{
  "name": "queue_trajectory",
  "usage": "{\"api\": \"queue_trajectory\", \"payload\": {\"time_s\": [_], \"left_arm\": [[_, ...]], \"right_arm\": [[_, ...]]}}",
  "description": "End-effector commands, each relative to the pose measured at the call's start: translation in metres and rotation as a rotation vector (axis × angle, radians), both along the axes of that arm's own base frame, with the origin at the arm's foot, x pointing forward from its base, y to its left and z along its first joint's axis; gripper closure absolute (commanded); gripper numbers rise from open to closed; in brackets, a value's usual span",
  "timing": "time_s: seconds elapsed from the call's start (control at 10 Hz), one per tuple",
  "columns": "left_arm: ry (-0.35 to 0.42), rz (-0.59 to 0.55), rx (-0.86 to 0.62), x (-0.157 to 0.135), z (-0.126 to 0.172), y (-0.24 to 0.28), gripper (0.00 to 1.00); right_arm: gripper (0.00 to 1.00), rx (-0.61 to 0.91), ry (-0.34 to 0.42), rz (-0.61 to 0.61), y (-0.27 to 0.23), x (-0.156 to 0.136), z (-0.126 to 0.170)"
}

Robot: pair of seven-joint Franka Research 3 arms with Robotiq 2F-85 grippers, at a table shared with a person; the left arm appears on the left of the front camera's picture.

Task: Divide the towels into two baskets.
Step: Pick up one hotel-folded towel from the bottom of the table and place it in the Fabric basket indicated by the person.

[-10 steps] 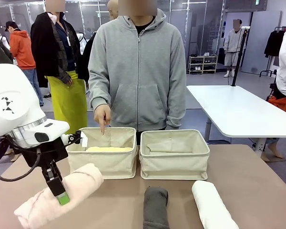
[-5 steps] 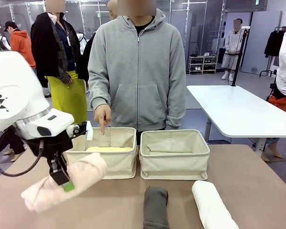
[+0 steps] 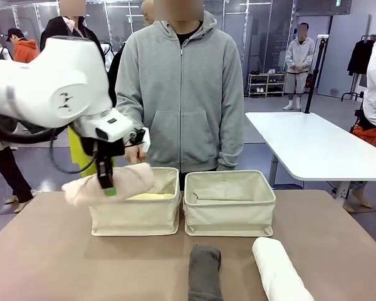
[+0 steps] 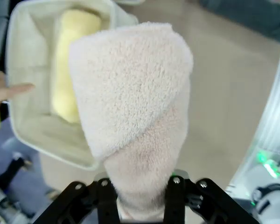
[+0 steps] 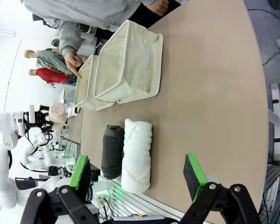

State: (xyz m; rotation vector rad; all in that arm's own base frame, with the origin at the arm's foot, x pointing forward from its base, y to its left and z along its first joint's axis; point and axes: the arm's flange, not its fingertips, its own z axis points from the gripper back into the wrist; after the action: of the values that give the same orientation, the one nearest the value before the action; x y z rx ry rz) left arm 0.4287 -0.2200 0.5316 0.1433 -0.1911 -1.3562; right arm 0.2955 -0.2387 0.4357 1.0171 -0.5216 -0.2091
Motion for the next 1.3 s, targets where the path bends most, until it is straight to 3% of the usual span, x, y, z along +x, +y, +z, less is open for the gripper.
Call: {"api": "queue_trajectory", "payload": {"time_s": [0.0, 0.1, 0.4, 1.2], "left_arm": [[-0.053, -0.08, 0.013, 0.044, 0.009, -0.011, 0.63], [-0.076, -0.099, 0.084, 0.071, 0.005, -0.012, 0.63], [-0.091, -0.279, 0.049, 0.128, -0.027, -0.018, 0.63], [-0.036, -0.301, 0.099, 0.168, -0.092, -0.005, 0.63]], "right_arm": [[0.0, 0.0, -0.009, 0.0, 0.0, -0.002, 0.002], [0.0, 0.0, -0.009, 0.0, 0.0, -0.002, 0.002], [0.0, 0.0, -0.009, 0.0, 0.0, -0.002, 0.002], [0.0, 0.0, -0.009, 0.0, 0.0, -0.002, 0.002]]}}
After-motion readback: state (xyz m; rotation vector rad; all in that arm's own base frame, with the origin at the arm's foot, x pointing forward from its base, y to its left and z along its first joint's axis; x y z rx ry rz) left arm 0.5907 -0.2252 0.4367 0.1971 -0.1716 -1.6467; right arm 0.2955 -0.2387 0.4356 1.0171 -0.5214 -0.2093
